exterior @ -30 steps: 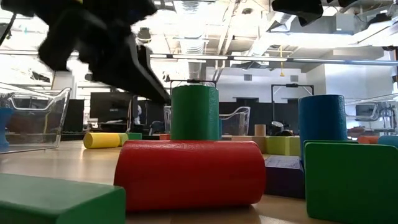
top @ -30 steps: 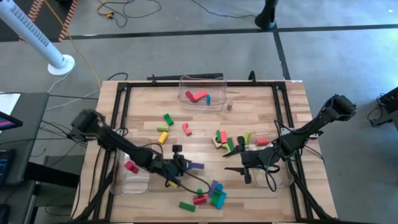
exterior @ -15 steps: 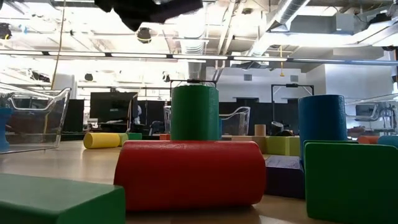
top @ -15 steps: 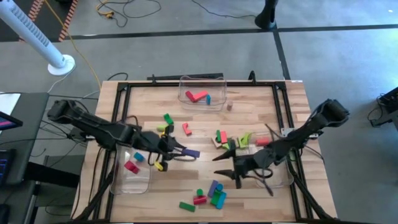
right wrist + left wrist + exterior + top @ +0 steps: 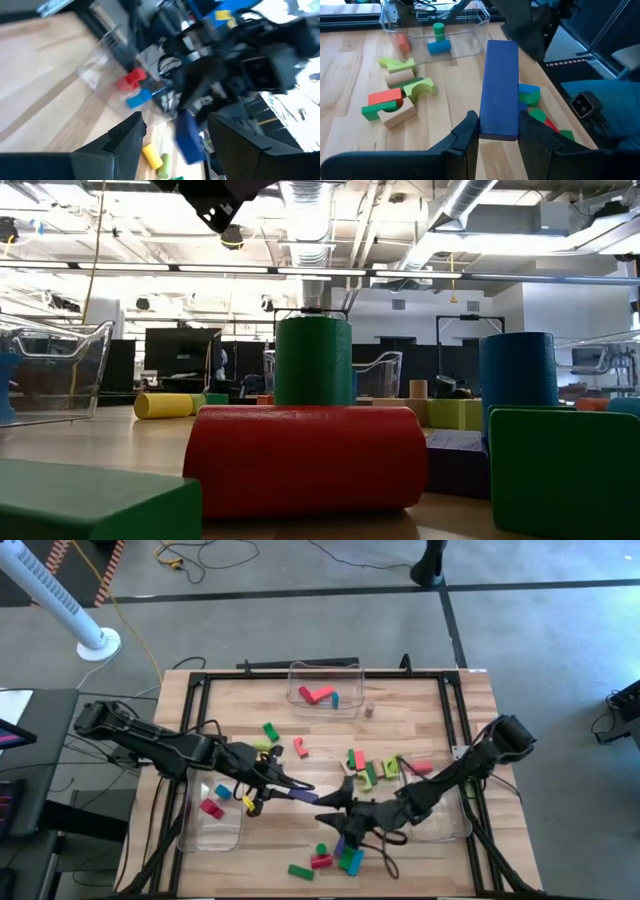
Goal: Sort blocks by size
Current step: Put the blue rectangular block into the top transparent bin
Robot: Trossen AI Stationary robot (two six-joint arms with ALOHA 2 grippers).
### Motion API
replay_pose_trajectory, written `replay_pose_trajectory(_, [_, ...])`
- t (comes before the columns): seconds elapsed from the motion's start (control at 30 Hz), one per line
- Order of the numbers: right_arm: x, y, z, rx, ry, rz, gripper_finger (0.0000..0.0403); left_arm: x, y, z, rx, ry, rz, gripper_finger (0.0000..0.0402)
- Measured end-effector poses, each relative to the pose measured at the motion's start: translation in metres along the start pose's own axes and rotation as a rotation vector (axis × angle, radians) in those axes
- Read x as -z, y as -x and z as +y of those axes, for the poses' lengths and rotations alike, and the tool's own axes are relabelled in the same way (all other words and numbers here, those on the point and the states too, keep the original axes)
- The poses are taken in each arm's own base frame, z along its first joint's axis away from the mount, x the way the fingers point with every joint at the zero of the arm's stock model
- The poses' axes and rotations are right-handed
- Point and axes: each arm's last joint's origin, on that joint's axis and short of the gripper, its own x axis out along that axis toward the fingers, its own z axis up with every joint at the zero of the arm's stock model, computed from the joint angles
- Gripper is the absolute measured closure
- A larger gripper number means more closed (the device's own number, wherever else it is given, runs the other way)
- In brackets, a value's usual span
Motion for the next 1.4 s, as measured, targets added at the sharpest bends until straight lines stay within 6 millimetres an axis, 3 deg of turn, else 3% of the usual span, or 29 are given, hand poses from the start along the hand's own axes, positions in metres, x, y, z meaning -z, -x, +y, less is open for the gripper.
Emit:
replay_pose_trajectory(0.23, [-0.007, -0.018, 0.008, 0.008, 0.062, 0.087, 0.0149, 0.0, 0.0, -0.001, 0.031, 0.014, 0.002, 0.0297])
replay_pose_trajectory(0.5, [-0.006, -0.025, 0.005, 0.061, 0.12, 0.148, 0.0154, 0.0, 0.0, -0.002, 0.058, 0.018, 0.0, 0.0297])
replay_pose_trajectory(0.97, [-0.004, -0.025, 0.005, 0.073, 0.126, 0.169, 0.0288, 0.0, 0.0, -0.002, 0.062, 0.022, 0.002, 0.0297])
replay_pose_trajectory(1.4, [-0.004, -0.025, 0.005, 0.072, 0.127, 0.171, 0.0294, 0.0, 0.0, -0.002, 0.063, 0.022, 0.002, 0.0297])
